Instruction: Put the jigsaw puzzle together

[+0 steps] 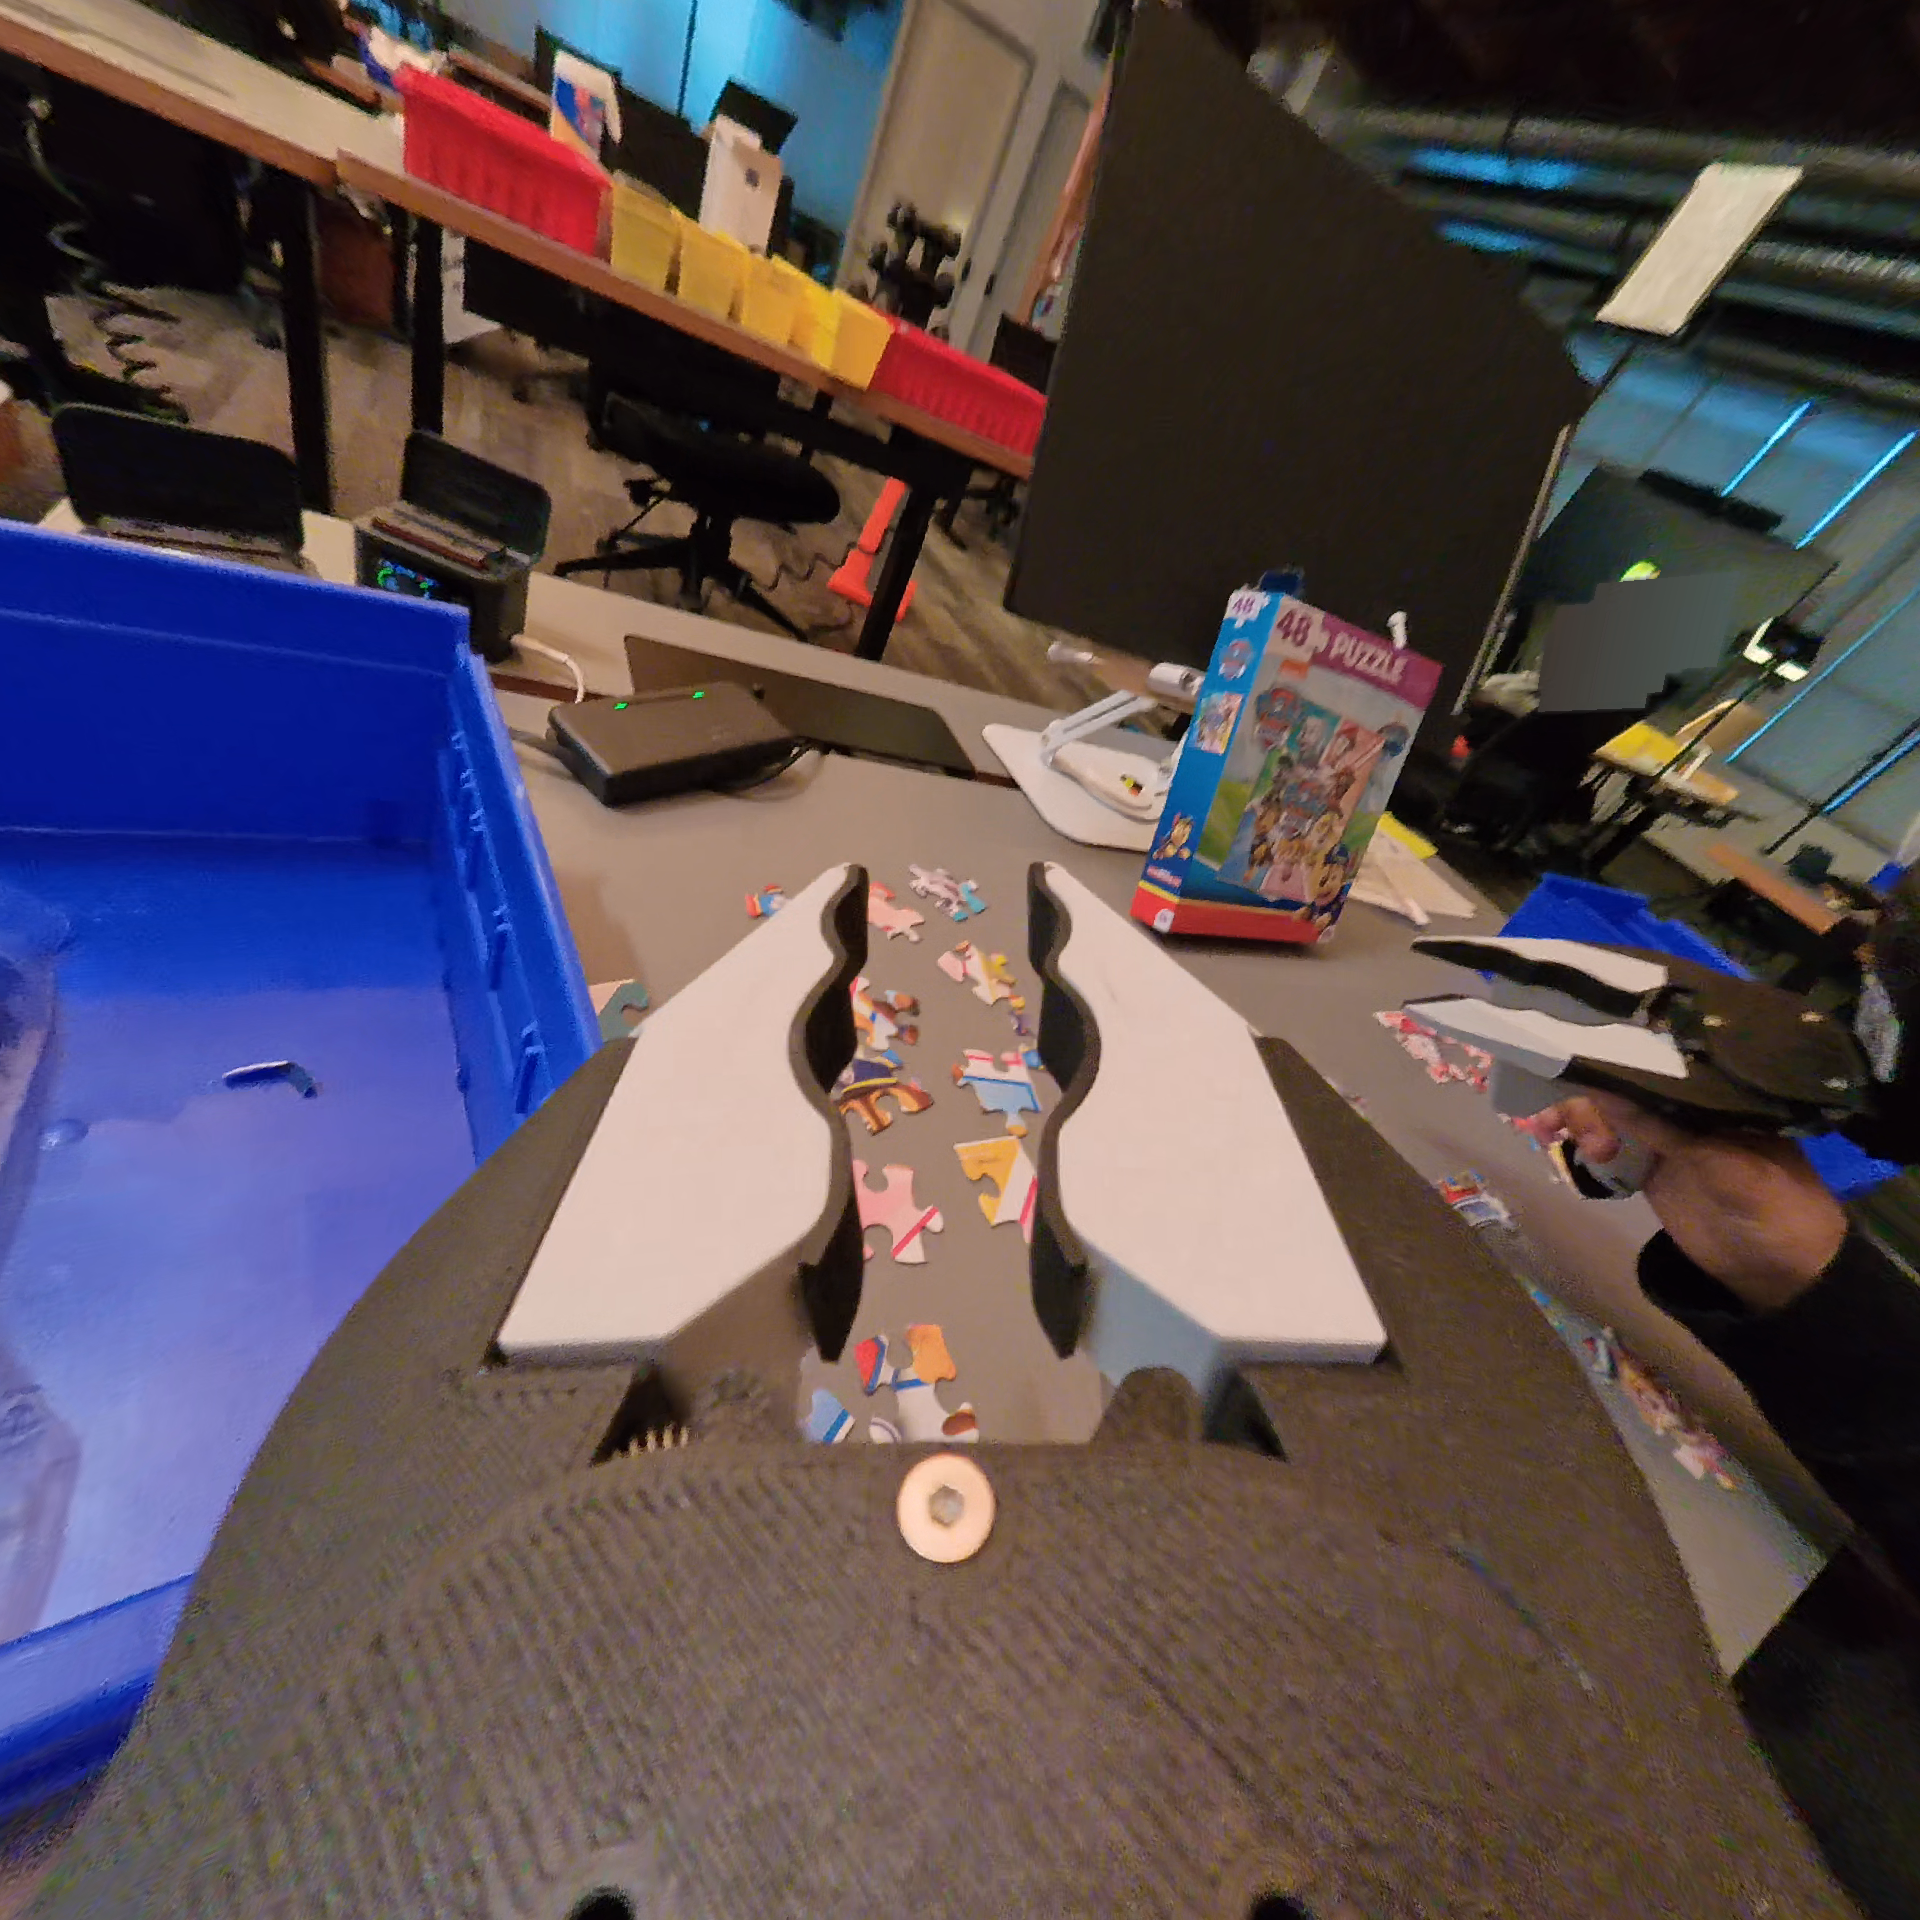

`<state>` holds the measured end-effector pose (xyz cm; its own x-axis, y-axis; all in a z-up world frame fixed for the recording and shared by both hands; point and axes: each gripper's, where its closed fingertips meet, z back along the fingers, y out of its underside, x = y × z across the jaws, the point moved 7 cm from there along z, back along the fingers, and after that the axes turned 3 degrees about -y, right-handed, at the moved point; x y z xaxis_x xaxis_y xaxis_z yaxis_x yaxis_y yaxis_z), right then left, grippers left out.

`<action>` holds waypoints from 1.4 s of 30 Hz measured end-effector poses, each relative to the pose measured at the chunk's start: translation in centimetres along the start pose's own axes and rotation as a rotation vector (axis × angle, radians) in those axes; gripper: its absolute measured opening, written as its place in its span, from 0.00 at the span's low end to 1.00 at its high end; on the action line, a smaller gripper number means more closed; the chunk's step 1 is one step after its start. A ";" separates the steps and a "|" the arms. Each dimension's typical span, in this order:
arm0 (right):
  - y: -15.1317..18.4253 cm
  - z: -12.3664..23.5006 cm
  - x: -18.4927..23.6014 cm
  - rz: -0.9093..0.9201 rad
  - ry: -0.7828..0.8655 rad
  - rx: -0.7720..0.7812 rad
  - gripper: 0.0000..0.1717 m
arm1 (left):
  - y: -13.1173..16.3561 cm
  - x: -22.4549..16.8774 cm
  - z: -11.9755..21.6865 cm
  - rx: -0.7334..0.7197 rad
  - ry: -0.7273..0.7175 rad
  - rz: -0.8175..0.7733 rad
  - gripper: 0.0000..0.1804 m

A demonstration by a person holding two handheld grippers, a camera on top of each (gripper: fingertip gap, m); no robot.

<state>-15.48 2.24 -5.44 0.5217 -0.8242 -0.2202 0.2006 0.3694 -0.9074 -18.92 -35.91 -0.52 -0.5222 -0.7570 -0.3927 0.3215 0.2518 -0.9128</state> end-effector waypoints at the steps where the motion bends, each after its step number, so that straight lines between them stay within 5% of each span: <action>1: 0.0 0.0 0.0 -0.001 0.000 -0.001 0.26 | -0.2 0.0 0.2 -0.016 0.009 0.012 0.17; 26: -0.5 -0.6 0.5 0.015 -0.018 -0.011 0.25 | -0.4 0.1 0.6 -0.036 0.091 0.069 0.20; 32: -0.8 0.1 -0.4 -0.051 -0.024 -0.048 0.25 | 2.9 -2.1 -3.0 0.239 0.090 -0.179 0.25; 37: -0.6 0.7 -0.6 -0.074 -0.026 -0.060 0.24 | 5.4 -2.2 -7.5 0.358 0.060 -0.041 0.18; 42: -0.3 1.4 -0.8 -0.063 -0.014 -0.064 0.24 | 8.5 0.7 -9.9 0.495 -0.226 -0.065 0.16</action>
<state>-14.83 3.36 -4.51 0.5216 -0.8386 -0.1571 0.1807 0.2885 -0.9403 -24.40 -28.33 -9.71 -0.3882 -0.8859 -0.2539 0.6560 -0.0721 -0.7513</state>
